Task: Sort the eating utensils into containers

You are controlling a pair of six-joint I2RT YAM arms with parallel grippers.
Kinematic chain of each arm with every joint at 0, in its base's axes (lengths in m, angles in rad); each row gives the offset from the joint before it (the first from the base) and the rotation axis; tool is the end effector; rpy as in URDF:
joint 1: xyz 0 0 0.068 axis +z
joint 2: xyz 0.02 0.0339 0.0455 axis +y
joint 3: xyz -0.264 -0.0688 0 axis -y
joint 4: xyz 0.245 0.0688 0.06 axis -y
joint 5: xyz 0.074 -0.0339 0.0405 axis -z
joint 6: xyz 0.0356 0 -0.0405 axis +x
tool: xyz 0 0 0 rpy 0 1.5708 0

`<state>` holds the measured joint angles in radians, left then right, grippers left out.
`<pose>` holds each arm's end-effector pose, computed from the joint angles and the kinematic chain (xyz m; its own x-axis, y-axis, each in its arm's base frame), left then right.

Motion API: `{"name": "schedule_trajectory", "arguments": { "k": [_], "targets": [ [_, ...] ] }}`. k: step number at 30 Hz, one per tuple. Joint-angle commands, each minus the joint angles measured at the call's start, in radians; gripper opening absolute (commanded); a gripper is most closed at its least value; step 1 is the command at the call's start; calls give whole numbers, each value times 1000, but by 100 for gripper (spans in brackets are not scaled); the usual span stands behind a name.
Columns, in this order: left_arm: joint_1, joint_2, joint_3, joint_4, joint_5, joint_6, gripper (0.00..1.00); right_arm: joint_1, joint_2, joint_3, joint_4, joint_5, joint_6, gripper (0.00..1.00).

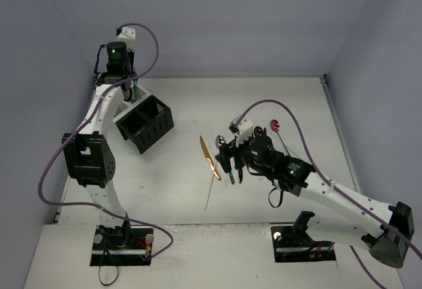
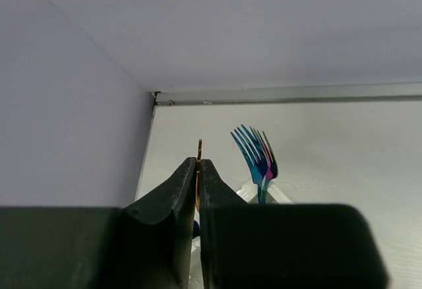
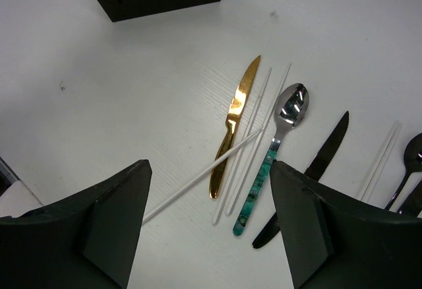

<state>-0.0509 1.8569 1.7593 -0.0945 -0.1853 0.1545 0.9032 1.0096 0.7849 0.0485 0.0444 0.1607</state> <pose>0.4509 -0.0164 0.3818 -0.2085 0.1621 -0.9645 -0.0997 0.9775 0.1858 0.1496 0.1872 0.3217 -0.2283 -0.0314 -0.9731 -0.7304 0.6664 0.1499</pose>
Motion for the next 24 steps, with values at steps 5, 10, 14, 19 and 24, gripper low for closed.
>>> {"name": "schedule_trajectory", "arguments": {
  "k": [5, 10, 14, 19, 24],
  "targets": [
    [9, -66, -55, 107, -29, -68, 30, -41, -14, -13, 53, 23, 54, 70],
    [5, -157, -56, 11, -2, -138, 53, -82, -35, -31, 34, 60, 103, 69],
    [-31, -254, -48, -158, 28, -263, 64, -112, -46, -36, -6, 117, 143, 70],
    [-174, -389, -148, -311, 15, -367, 67, -149, -42, -43, -46, 175, 183, 69],
    [-343, -507, -331, -376, 55, -557, 68, -165, -25, -51, -91, 188, 225, 68]
  ]
}}
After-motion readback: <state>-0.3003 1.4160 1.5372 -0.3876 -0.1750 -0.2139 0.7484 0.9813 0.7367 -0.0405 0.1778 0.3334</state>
